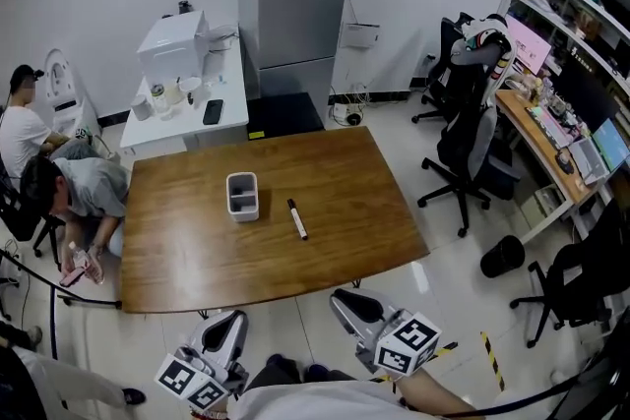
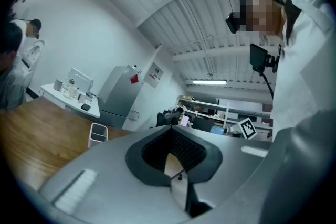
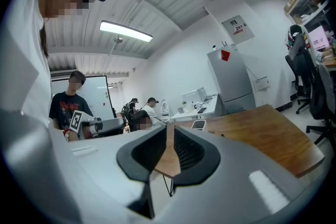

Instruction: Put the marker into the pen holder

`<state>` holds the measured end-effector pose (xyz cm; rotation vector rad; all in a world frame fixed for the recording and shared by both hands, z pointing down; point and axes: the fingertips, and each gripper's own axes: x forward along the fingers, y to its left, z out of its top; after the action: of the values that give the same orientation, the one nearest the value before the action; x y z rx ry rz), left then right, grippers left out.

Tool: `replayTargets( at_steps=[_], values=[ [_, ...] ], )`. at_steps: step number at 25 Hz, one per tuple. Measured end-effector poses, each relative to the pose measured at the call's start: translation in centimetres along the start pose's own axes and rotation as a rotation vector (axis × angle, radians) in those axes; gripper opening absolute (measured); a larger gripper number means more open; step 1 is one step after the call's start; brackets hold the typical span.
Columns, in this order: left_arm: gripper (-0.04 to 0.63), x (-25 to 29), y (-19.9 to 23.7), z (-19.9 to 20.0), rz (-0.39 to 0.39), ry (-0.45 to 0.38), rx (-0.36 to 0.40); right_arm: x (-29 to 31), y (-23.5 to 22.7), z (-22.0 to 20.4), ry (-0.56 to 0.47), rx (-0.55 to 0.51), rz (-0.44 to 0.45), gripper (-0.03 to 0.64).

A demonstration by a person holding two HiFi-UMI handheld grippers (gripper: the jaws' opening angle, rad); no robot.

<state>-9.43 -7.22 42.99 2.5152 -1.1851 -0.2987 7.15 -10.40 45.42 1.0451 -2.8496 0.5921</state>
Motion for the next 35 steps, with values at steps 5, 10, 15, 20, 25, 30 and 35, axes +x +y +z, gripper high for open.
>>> replayTargets(
  at_steps=[5, 10, 15, 20, 25, 30, 35],
  values=[
    [0.001, 1.9, 1.0, 0.4, -0.091, 0.057, 0.054, 3.8, -0.2, 1.6, -0.005, -0.007, -0.060, 0.073],
    [0.000, 1.8, 4.2, 0.3, -0.105, 0.135, 0.154, 7.5, 0.0, 1.8, -0.011, -0.006, -0.091, 0.124],
    [0.000, 2.3, 5.2, -0.7, -0.117, 0.166, 0.138, 7.7, -2.1, 0.8, 0.040, 0.001, -0.127, 0.124],
    [0.000, 5.3, 7.1, -0.8, -0.124, 0.203, 0.130, 10.2, -6.4, 1.6, 0.057, 0.017, -0.149, 0.150],
    [0.000, 7.7, 11.0, 2.6, -0.033, 0.137, 0.163, 14.4, -10.7, 1.2, 0.118, 0.028, -0.097, 0.150],
    [0.000, 7.7, 15.9, 4.9, 0.116, 0.119, 0.189, 17.3, -15.5, -0.9, 0.216, 0.048, -0.118, 0.150],
    [0.000, 6.9, 19.3, 4.0, 0.251, 0.109, 0.128, 19.4, -19.5, -5.9, 0.387, -0.007, -0.151, 0.150]
  ],
)
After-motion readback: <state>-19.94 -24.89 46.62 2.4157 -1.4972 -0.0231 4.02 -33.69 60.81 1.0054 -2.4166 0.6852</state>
